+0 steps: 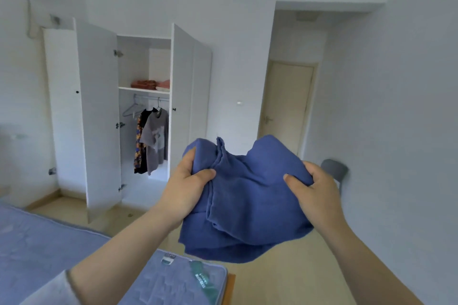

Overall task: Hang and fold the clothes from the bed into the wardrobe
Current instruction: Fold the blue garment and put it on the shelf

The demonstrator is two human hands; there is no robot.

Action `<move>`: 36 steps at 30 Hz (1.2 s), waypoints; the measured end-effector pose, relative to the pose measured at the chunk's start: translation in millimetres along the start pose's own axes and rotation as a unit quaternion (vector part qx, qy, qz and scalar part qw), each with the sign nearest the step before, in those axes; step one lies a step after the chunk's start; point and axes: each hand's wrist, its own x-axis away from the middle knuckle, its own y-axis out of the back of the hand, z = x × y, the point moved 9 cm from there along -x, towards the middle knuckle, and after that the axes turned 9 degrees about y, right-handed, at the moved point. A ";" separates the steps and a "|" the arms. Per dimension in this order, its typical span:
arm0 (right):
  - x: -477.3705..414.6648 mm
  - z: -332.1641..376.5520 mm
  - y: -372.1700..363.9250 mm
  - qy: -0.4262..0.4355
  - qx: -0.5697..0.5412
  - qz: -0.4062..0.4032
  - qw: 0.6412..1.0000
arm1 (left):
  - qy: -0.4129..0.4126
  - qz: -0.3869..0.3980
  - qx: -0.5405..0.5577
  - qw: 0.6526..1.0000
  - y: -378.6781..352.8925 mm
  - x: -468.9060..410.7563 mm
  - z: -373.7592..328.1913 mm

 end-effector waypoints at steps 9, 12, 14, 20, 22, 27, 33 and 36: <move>-94.4 -108.8 40.2 -0.001 -0.007 -0.016 1.000 | -0.002 0.040 0.004 0.999 -123.8 -104.9 29.9; -130.7 -147.3 64.9 0.006 0.000 -0.024 1.000 | -0.007 0.047 0.006 0.999 -173.1 -136.7 29.5; -155.7 -169.8 79.6 0.007 0.001 -0.025 1.000 | -0.008 0.049 0.003 0.999 -203.3 -158.1 28.7; -217.9 -231.2 95.6 0.007 -0.002 -0.028 1.000 | -0.007 0.043 -0.008 0.999 -264.3 -219.8 37.6; -236.3 -248.0 91.2 0.005 0.002 -0.028 1.000 | -0.005 0.039 -0.014 0.999 -276.7 -241.4 43.0; -284.6 -286.4 70.0 0.009 0.012 -0.034 0.999 | -0.008 0.039 -0.019 0.999 -292.5 -302.3 60.7; -353.0 -321.8 24.2 0.012 0.027 -0.031 0.999 | -0.007 0.039 -0.011 0.999 -286.4 -393.4 82.3; -389.5 -339.8 -5.0 0.014 0.023 -0.030 0.999 | -0.009 0.041 -0.013 0.999 -283.0 -443.9 90.2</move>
